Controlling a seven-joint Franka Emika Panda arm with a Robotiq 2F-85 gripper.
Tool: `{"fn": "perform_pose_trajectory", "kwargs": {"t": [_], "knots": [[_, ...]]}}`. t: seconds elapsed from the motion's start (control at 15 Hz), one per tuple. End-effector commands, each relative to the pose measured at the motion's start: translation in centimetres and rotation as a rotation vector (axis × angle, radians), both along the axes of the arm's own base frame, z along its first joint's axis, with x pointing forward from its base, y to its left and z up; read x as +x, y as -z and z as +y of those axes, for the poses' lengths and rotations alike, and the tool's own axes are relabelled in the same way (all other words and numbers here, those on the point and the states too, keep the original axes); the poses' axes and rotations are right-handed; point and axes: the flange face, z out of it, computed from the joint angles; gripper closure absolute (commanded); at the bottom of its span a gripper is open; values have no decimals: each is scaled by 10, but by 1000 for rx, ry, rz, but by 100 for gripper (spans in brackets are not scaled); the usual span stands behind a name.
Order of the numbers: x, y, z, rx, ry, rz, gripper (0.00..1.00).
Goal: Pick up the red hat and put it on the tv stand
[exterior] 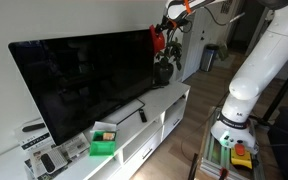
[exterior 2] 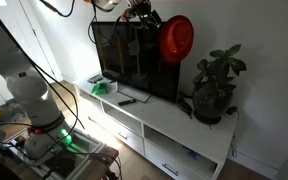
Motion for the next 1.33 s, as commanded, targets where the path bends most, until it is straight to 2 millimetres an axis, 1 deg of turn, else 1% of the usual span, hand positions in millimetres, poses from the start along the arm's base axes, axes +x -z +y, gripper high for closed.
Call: {"fn": "perform_pose_trajectory", "kwargs": {"t": [0.0,0.2,0.4,0.53,0.6,0.73,1.2,1.27], "knots": [[12,-5,-8,-13,-16,-16,0],[6,-8,-19,-24,-30,4,0],[-5,-9,-35,-63,-78,42,0],[-10,-11,-45,-88,-78,12,0],[-7,-6,-38,-66,-63,34,0],[-10,-8,-44,-78,-65,23,0],[-10,-8,-45,-79,-67,23,0],[-10,-9,-48,-103,-89,20,0]]}}
